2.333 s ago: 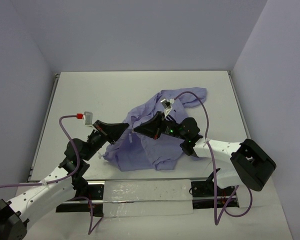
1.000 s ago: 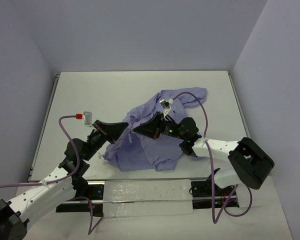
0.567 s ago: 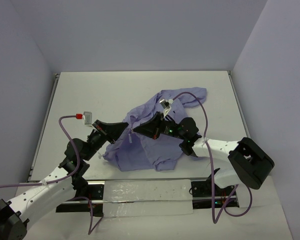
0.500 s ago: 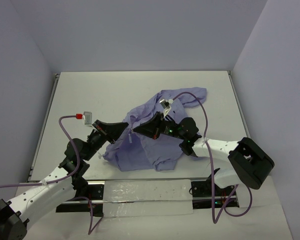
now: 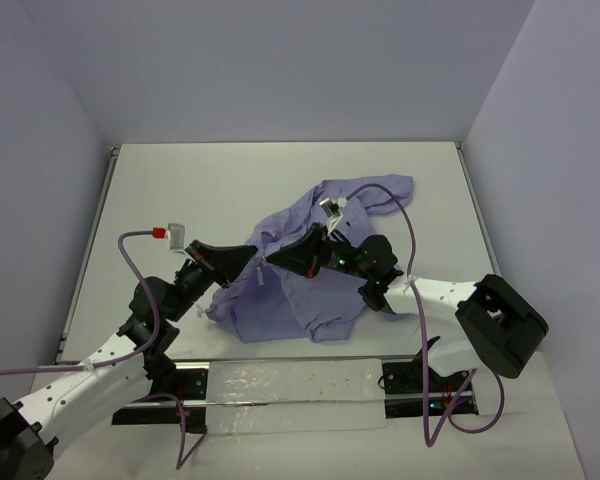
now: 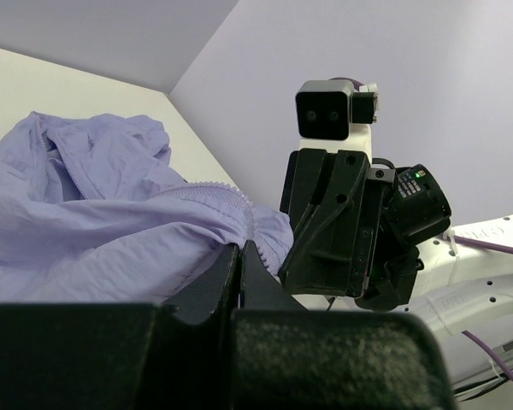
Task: Zip up the jacket
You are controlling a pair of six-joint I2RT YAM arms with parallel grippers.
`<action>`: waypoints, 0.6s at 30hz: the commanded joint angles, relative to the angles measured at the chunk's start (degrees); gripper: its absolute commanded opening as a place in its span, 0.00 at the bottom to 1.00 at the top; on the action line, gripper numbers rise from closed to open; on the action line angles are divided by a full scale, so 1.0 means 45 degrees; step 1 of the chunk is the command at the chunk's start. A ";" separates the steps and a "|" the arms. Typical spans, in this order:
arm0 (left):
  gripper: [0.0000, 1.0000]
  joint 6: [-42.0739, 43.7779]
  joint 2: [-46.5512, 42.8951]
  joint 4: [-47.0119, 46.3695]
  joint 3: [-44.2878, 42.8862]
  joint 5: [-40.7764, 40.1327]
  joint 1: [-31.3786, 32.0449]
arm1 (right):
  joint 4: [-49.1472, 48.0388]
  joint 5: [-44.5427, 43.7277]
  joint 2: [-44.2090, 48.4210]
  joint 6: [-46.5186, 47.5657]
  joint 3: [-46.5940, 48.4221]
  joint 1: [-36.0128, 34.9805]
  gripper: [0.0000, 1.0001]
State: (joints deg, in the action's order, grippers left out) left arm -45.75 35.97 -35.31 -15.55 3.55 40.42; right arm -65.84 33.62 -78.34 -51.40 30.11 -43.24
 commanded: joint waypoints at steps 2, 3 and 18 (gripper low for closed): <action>0.00 0.0069 -0.0082 -0.0434 -0.0333 0.0187 0.0079 | -0.1078 -0.0224 -0.0149 -0.0030 0.0556 0.0098 0.00; 0.00 0.0067 -0.0082 -0.0435 -0.0331 0.0190 0.0085 | -0.1097 -0.0232 -0.0157 -0.0046 0.0555 0.0101 0.00; 0.00 -0.0088 -0.0123 -0.0513 -0.0235 0.0381 0.0138 | -0.1545 -0.0419 -0.0544 -0.0183 0.0714 0.0216 0.00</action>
State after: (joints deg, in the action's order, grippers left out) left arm -45.87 35.96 -35.31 -15.55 3.84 40.58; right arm -67.33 32.57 -80.12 -51.86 30.23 -42.78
